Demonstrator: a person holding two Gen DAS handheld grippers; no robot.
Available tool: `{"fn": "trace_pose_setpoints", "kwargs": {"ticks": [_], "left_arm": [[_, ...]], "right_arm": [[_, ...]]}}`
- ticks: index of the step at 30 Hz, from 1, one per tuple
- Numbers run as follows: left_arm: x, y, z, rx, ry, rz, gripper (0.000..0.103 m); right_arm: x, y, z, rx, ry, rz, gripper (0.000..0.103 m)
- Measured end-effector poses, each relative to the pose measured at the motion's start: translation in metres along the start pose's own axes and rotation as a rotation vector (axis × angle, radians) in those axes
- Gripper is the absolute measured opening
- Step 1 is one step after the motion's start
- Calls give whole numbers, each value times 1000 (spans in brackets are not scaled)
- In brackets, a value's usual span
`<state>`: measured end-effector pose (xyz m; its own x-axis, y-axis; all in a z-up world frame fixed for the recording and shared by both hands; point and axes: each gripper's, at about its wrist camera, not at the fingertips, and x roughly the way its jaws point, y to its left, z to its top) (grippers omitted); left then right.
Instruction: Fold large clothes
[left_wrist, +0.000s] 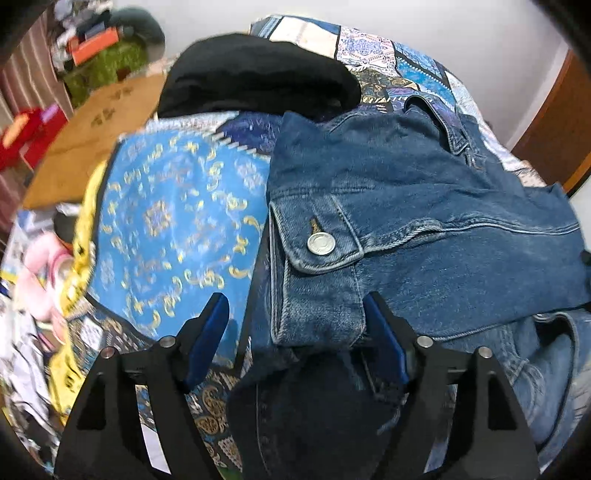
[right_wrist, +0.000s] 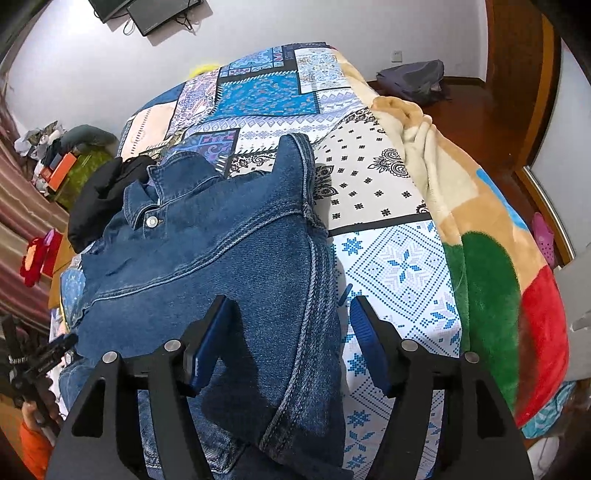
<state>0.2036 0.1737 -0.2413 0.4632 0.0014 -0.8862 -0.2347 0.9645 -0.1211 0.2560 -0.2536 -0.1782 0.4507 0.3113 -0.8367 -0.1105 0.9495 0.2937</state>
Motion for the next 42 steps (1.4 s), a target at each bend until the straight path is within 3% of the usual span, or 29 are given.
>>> {"fn": "trace_pose_setpoints", "kwargs": {"ticks": [3,5,10,15,20,23,28,29,30,31,34,35,36,39,42], "left_arm": [[-7,8,12,-39,26,-57,74],[-17,8,23,-32,0,-77,74],[-19,16,59,-41,-24,-84,75],[13,27,87,-90,28,-174,75],[57,32,91,-136,117,-195,74],[76,30,90,-139,153,-245,74],[93,28,101,-129,149,-345,74],[96,27,105,-129,147,-368,74],[99,26,108,-133,146,-382,74],[101,26,112,-137,144,-391,73],[107,24,119,-137,141,-371,36],[107,22,121,-130,141,-353,19],[102,17,123,-110,127,-344,11],[65,-15,124,59,8,-197,8],[25,-43,132,148,-77,-149,7]], "right_arm": [[0,-1,7,2,44,52,63],[-4,-1,16,-1,57,87,63],[-16,-5,41,12,18,111,63],[-10,-9,62,19,0,105,63],[29,-24,69,103,112,174,63],[53,-27,68,137,189,216,63],[67,-23,79,116,205,262,63],[72,-23,81,118,212,272,60],[75,-23,84,119,218,271,51],[80,-23,86,119,227,257,34],[89,-29,90,157,261,259,18],[89,-31,89,178,265,281,16],[87,-32,89,185,265,288,14],[66,-22,92,132,209,282,11],[31,1,102,19,133,280,9]]}}
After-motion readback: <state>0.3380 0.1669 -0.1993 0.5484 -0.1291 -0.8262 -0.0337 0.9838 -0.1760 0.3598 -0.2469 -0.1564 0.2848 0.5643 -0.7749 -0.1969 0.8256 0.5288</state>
